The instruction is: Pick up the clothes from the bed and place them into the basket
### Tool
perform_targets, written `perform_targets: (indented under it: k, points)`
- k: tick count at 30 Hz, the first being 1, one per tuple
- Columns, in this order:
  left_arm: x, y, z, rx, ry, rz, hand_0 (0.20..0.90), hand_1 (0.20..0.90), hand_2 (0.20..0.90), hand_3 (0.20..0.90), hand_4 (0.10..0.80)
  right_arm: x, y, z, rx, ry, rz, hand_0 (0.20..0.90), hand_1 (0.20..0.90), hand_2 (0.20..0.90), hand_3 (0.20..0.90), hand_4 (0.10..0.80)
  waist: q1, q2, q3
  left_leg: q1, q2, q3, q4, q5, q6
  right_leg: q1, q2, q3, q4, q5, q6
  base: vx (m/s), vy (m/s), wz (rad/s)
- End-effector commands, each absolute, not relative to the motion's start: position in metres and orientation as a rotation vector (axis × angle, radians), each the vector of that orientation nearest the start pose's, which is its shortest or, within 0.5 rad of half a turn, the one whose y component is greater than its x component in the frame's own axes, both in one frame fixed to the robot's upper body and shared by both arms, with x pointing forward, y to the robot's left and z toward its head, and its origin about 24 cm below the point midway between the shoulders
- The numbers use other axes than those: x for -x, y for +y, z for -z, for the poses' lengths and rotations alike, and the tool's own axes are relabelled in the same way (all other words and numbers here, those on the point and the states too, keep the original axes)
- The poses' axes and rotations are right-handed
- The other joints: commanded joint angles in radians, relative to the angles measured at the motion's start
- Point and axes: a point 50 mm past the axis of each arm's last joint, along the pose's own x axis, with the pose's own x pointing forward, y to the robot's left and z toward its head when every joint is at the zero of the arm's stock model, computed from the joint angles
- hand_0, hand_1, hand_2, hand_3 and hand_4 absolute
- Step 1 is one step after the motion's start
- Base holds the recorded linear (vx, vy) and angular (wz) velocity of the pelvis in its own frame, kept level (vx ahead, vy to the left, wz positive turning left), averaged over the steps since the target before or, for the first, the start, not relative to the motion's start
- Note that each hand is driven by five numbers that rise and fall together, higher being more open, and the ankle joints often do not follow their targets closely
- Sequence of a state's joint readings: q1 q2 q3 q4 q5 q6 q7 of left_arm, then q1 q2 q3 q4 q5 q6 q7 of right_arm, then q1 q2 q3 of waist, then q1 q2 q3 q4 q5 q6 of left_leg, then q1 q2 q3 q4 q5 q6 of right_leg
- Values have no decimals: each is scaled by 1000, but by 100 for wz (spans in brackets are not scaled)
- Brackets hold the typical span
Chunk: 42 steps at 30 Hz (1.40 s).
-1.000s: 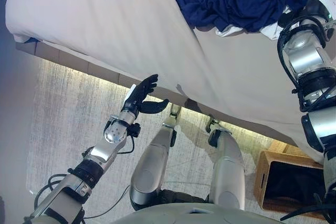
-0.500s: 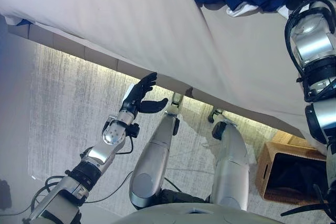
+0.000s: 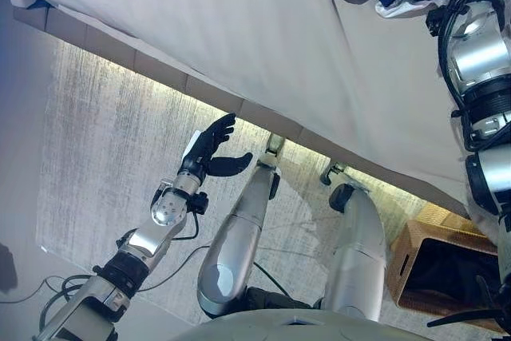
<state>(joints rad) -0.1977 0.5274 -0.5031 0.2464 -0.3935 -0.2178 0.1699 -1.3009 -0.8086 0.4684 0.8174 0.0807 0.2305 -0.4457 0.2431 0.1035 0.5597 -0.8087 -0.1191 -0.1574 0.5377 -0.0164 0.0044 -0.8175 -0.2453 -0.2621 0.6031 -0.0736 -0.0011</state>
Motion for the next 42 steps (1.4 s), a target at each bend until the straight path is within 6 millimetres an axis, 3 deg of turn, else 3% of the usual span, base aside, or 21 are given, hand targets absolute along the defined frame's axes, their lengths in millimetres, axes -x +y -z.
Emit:
perform_targets:
  k: [1, 2, 3, 4, 16, 23, 26, 34, 37, 38, 40, 42]
  points:
    - [-257, 173, -51, -164, -116, 214, 900, 900, 900, 900, 800, -362, -259, -392, 801, -565, 693, 578, 578, 578, 524, 424, 21, 34, -40, 29, 28, 74, -6, -71, 33, 58, 32, -1, 146, -154, -1, -23, -14, 7]
    - [-257, 174, -52, -165, -125, 210, 900, 900, 900, 900, 800, -362, -262, -391, 818, -548, 708, 408, 408, 408, 326, 226, 22, 33, -40, 27, 29, 74, -9, -69, 34, 55, 33, -3, 146, -153, -2, -23, -13, 3]
    - [-256, 174, -53, -164, -129, 208, 900, 900, 900, 900, 800, -363, -264, -390, 819, -537, 711, 333, 333, 333, 238, 138, 22, 33, -40, 28, 29, 74, -11, -69, 35, 55, 33, -3, 144, -153, -2, 0, 0, 0]
    - [-256, 174, -54, -163, -136, 203, 900, 900, 900, 900, 800, -363, -266, -388, 828, -524, 718, 300, 300, 300, 200, 100, 23, 33, -40, 25, 29, 74, -10, -68, 35, 53, 34, -4, 144, -151, -2, 0, 0, 0]
    - [-257, 176, -52, -175, -129, 188, 900, 900, 900, 900, 800, -366, -279, -380, 848, -463, 782, 300, 300, 300, 200, 100, 14, 21, -40, 128, 38, 77, -66, -66, 26, 164, 52, -9, 51, -126, 2, -36, 3, -3]
    - [-265, 185, -53, -201, -102, 144, 900, 900, 900, 900, 800, -361, -296, -383, 837, -423, 782, 300, 300, 300, 200, 100, -8, -14, -40, 348, 66, 90, -200, -45, 0, 381, 78, -4, -143, -78, 24, -33, 5, -14]
    - [-267, 188, -54, -214, -96, 135, 900, 900, 900, 900, 800, -357, -302, -385, 822, -431, 776, 300, 300, 300, 200, 100, -17, -20, -40, 392, 74, 98, -225, -16, -3, 437, 81, -15, -197, -39, 18, -72, 32, -13]
    - [-267, 196, -40, -280, 2, 104, 900, 900, 900, 900, 800, -350, -315, -370, 751, -456, 672, 300, 300, 300, 200, 100, -68, -72, -180, 591, 100, 111, -336, -31, -23, 653, 109, 23, -401, 3, 28, 38, 40, -17]
    - [-261, 203, -25, -283, 82, 83, 900, 900, 900, 900, 800, -349, -319, -365, 714, -453, 627, 300, 300, 300, 200, 100, -73, -97, -242, 649, 80, 56, -349, -49, -14, 719, 123, 82, -460, 22, 31, 141, 39, -28]
    - [-254, 209, -13, -291, 138, 72, 900, 900, 900, 900, 800, -349, -321, -359, 701, -437, 609, 300, 300, 300, 200, 100, -67, -111, -278, 680, 65, 9, -356, -58, -6, 746, 131, 120, -479, 30, 36, 173, 20, -39]
    - [-251, 213, -8, -299, 169, 67, 900, 900, 900, 900, 800, -349, -322, -357, 691, -428, 610, 300, 300, 300, 200, 100, -67, -119, -303, 703, 68, 7, -374, -57, -3, 765, 137, 133, -491, 34, 40, 123, 9, -42]
    - [-248, 214, -2, -324, 211, 88, 900, 900, 900, 900, 800, -341, -338, -351, 665, -404, 646, 300, 300, 300, 200, 100, -79, -133, -351, 738, 84, 44, -397, -58, -6, 803, 138, 125, -517, 41, 45, 74, -2, -37]
